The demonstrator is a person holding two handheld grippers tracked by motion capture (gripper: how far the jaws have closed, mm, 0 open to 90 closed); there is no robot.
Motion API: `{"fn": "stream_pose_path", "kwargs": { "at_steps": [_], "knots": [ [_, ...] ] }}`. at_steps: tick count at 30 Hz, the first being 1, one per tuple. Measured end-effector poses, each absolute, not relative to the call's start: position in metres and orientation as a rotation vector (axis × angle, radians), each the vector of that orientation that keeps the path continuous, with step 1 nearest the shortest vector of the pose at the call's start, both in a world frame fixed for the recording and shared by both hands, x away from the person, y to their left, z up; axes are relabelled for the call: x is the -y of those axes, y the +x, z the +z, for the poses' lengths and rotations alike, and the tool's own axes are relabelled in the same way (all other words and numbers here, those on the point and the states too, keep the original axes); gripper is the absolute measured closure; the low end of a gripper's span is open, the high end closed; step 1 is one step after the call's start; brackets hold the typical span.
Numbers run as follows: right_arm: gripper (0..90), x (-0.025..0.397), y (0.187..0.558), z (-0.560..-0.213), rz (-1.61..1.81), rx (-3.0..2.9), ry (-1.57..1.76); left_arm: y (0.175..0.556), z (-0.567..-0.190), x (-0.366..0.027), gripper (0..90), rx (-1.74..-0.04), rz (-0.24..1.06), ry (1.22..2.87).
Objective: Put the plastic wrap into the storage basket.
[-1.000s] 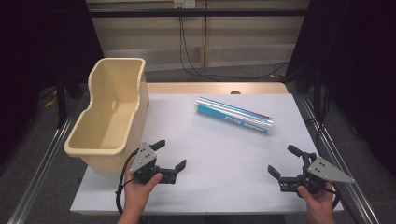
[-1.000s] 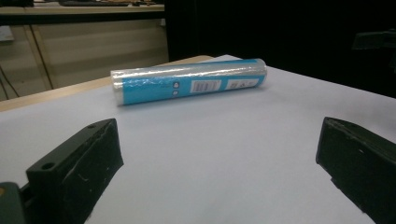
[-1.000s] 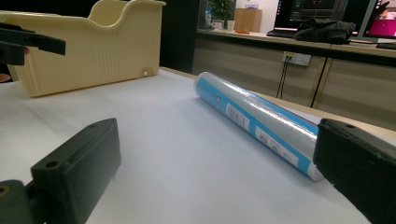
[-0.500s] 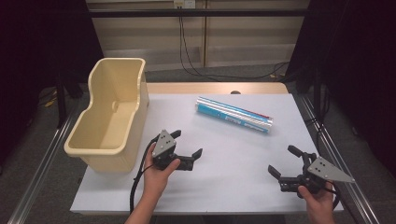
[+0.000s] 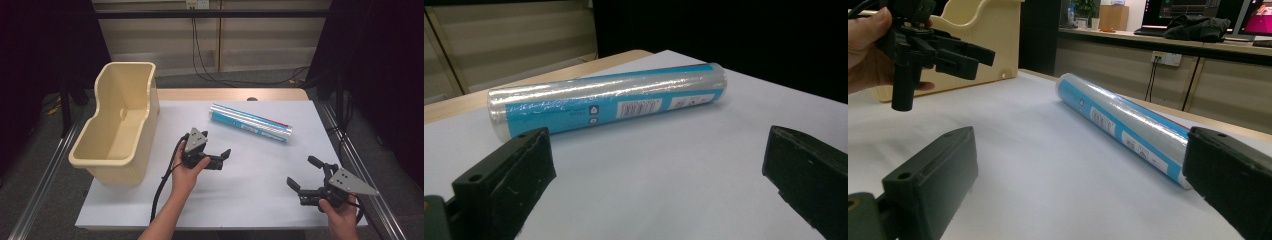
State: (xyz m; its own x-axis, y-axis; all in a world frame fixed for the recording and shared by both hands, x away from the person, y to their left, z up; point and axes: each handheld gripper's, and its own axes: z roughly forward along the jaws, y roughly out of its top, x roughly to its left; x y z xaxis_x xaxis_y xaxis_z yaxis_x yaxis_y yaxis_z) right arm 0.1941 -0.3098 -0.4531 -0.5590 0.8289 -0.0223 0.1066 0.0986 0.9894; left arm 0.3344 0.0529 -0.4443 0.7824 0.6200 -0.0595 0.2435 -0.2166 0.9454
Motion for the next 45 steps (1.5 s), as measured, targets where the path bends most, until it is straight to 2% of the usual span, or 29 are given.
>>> {"fn": "stream_pose_path", "kwargs": {
  "at_steps": [14,28,33,36,39,41,43,44,45],
  "knots": [
    [1.0,0.310,0.195,-0.454,1.518,-1.783,0.913,0.360,-0.442,-0.022,0.0,-0.677,0.382,1.797],
    [1.4,0.309,0.194,-0.454,1.528,-1.798,0.898,0.383,-0.445,0.013,0.0,-0.768,0.458,1.827],
    [1.6,0.309,0.194,-0.454,1.525,-1.796,0.896,0.393,-0.445,0.021,2.8,-0.798,0.472,1.825],
    [1.6,0.310,0.194,-0.454,1.528,-1.795,0.903,0.396,-0.445,0.023,6.8,-0.799,0.500,1.829],
    [1.5,0.311,0.194,-0.454,1.532,-1.790,0.904,0.404,-0.448,0.026,15.8,-0.847,0.528,1.835],
    [1.6,0.311,0.194,-0.454,1.531,-1.789,0.904,0.408,-0.450,0.028,24.4,-0.866,0.536,1.831],
    [1.6,0.311,0.194,-0.454,1.536,-1.786,0.908,0.411,-0.451,0.030,39.1,-0.867,0.553,1.820],
    [1.6,0.311,0.194,-0.454,1.536,-1.786,0.908,0.411,-0.451,0.030,42.1,-0.867,0.553,1.820],
    [1.8,0.311,0.194,-0.454,1.535,-1.786,0.907,0.413,-0.451,0.032,50.6,-0.848,0.566,1.808]
  ]
}}
